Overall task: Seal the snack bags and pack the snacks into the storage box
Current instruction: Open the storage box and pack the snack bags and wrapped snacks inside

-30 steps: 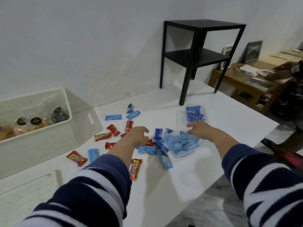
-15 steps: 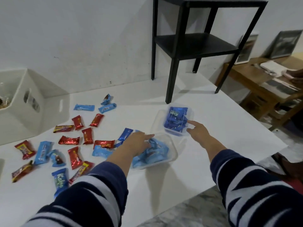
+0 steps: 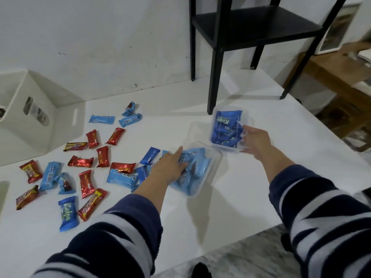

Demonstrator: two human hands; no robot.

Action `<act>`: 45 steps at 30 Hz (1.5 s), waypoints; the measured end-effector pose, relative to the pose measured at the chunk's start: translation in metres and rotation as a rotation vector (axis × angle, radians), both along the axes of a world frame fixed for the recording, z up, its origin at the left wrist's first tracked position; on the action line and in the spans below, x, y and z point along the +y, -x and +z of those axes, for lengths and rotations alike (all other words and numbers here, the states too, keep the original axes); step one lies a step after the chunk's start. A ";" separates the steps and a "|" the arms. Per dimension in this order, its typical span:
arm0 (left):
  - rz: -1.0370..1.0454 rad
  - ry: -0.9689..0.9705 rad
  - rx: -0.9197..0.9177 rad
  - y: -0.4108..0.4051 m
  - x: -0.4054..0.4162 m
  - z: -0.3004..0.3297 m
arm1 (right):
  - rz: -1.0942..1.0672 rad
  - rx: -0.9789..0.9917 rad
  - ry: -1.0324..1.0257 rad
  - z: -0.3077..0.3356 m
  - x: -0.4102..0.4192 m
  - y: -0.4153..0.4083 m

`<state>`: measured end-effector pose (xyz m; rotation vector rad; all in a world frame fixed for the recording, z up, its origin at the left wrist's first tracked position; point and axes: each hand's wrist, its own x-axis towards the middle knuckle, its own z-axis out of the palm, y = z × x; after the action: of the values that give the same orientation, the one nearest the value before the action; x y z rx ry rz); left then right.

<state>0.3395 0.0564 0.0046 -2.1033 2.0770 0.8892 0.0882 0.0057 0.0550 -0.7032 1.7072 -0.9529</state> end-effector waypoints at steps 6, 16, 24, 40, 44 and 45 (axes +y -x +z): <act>0.295 -0.212 0.406 0.025 -0.011 0.023 | 0.082 0.097 0.071 0.035 0.012 0.013; 0.471 -0.227 0.860 0.027 -0.010 0.053 | 0.260 0.154 0.038 0.018 0.051 -0.045; 0.493 -0.256 0.842 0.022 -0.007 0.037 | 0.466 0.456 0.042 0.008 0.051 -0.049; 0.545 -0.151 0.862 0.024 -0.003 0.043 | 0.475 0.036 -0.086 0.010 0.037 -0.048; 0.561 -0.044 0.861 -0.001 -0.002 0.071 | 0.551 0.048 -0.036 0.040 0.025 -0.074; 0.560 -0.003 0.857 -0.011 -0.001 0.080 | 0.579 0.061 -0.016 0.048 0.021 -0.084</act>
<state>0.3508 0.0550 0.0846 -2.6451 1.6731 2.1726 0.1723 0.0267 0.1031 -1.1443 1.4346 -0.5136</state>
